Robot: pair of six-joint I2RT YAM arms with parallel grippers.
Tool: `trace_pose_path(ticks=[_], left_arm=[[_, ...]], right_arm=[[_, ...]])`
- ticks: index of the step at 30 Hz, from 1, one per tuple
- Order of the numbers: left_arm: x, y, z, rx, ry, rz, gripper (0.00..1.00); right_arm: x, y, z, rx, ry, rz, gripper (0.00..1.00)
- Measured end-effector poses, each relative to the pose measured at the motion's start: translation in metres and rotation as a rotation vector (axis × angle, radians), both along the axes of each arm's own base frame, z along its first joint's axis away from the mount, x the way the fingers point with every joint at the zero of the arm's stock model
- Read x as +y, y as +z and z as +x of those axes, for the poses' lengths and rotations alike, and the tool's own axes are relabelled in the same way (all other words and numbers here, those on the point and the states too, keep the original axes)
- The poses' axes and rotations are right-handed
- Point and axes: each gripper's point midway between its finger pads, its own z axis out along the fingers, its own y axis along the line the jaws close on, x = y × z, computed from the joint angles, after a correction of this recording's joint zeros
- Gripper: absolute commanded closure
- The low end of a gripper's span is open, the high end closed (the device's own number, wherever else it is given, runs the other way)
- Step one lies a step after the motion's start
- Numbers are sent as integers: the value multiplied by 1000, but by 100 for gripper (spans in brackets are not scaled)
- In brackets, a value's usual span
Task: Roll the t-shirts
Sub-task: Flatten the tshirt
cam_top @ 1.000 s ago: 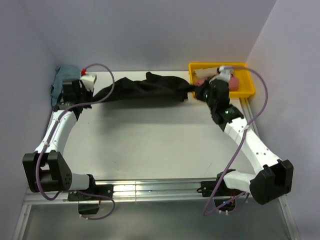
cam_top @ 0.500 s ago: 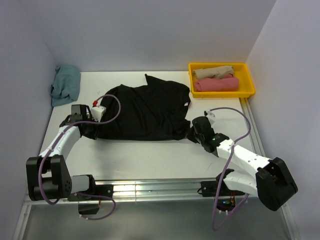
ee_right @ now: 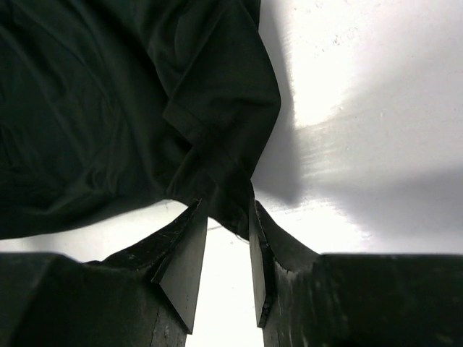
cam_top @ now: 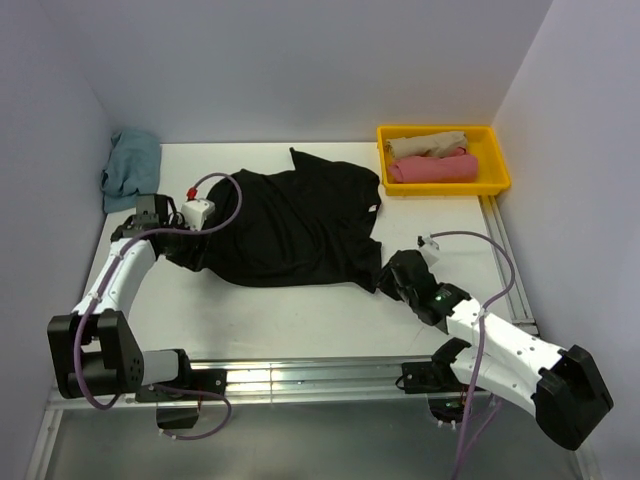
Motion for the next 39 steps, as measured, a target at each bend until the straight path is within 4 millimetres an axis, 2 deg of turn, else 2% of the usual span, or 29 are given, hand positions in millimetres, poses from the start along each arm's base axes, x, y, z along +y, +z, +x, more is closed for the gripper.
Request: trace_pose_path(ticks=[4,8,12,16,18,19,21,23,26,27,28,30,33,39], left_arm=[[-7,14,2,-2,-59,-24,29],[-1,11,-6,17,-82,5,30],[15,-10,-26,58,-68,77,30],[30,-33,-44,130,-44,130,31],[35,-38,-45,150,-33,139,31],[37,-41,-44,154,-26,139,31],[44,-46,-41,162,-7,140,29],[49,-51,-41,176,2,135,28],[57,-54,-41,199,19,116,30],[59,-53,-40,205,24,102,31],[61,-51,-37,205,27,88,31],[63,-43,-30,196,30,52,31],[63,-29,-19,152,27,10,32],[50,-11,-8,94,5,-66,34]], right_arm=[[-3,-3,-8,7,6,-10,61],[-7,-8,-11,17,-2,-32,61],[-10,-17,-10,44,-5,-73,60],[-7,-26,-4,91,1,-127,56],[-3,-27,5,99,3,-150,53],[-1,-27,9,98,1,-152,47],[2,-26,16,84,1,-157,43],[2,-25,19,72,2,-160,43],[4,-26,22,64,4,-160,50],[5,-28,22,67,6,-161,65],[5,-30,22,71,10,-165,71],[6,-31,22,78,8,-159,83],[6,-32,20,75,3,-148,94],[-6,-44,1,101,-8,-138,100]])
